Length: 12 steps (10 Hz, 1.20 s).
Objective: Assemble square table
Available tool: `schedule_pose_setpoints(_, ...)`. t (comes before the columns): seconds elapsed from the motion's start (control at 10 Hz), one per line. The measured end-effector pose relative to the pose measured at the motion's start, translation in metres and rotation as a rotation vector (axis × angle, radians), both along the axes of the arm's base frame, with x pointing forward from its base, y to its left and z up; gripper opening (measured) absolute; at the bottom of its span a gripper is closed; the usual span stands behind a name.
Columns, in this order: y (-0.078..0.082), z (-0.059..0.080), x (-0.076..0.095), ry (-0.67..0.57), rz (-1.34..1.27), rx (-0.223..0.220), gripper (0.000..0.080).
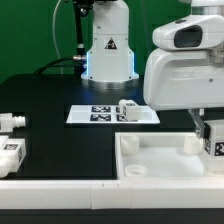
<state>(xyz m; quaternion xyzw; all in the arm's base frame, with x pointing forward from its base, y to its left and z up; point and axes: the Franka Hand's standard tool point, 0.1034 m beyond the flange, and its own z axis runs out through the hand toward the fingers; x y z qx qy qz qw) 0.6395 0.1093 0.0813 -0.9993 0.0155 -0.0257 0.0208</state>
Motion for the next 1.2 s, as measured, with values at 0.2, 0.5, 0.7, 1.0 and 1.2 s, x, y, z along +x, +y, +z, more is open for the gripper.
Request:
schedule_pose_setpoints(0.2, 0.0022, -0.0006, -0.0006, 0.008, -0.183, 0.007, 0.0284)
schedule_pose_setpoints(0.5, 0.0026, -0.0015, -0.0002, 0.021, -0.626, 0.033, 0.0284)
schedule_pose_setpoints(0.7, 0.0022, -0.0023, -0.0001, 0.024, -0.992, 0.071, 0.0284)
schedule_pose_setpoints(1.0, 0.0008, -0.0024, -0.0008, 0.018, -1.286, 0.106, 0.0284)
schedule_pose_setpoints(1.2, 0.0006, -0.0028, -0.0021, 0.015, -1.142, 0.087, 0.0284)
